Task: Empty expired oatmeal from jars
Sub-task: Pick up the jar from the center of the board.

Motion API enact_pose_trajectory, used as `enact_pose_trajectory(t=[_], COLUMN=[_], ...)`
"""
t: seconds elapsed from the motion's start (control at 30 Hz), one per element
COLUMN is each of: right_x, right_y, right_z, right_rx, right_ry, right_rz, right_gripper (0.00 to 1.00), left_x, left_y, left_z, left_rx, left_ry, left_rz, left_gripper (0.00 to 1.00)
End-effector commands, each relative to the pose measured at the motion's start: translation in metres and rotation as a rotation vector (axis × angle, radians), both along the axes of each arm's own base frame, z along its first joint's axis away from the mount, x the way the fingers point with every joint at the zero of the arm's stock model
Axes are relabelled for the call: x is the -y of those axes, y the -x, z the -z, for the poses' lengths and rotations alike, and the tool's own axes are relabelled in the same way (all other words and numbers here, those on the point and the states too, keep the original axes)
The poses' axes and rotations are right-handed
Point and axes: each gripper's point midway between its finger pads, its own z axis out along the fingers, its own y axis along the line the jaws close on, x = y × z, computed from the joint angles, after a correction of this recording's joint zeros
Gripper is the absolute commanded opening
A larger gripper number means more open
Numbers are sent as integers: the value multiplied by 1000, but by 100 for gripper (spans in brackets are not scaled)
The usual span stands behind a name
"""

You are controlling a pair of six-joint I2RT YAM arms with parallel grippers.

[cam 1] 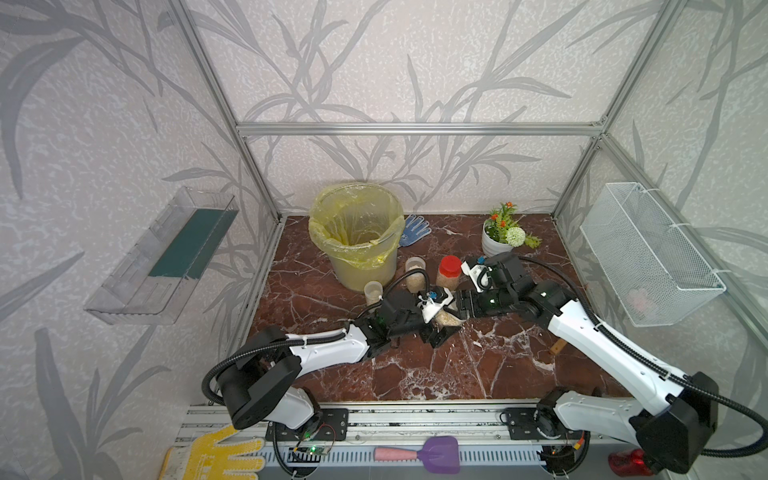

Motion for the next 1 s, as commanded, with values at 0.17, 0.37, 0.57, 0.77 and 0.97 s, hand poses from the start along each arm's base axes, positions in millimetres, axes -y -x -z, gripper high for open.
enact_pose_trajectory(t=[0.17,0.37,0.57,0.77,0.97], right_x=[-12,-15,-16,-18,-18], right_y=[3,4,5,7,9], right_z=[-28,-31,-34,-34,-35], right_rx=[55,52,55,45,44], right_ry=[-101,-121,-135,-146,-155], right_rz=[-44,-50,-52,-62,-68], right_gripper=[35,35,35,34,34], left_x=[2,4,2,3,5], left_y=[-4,-3,-3,-3,-2], left_z=[2,4,4,-1,-2], left_rx=[-4,-17,-14,-7,-9], left_ry=[-17,-21,-23,-12,-6], left_rz=[-11,-1,-8,-6,2], left_gripper=[95,95,96,95,97])
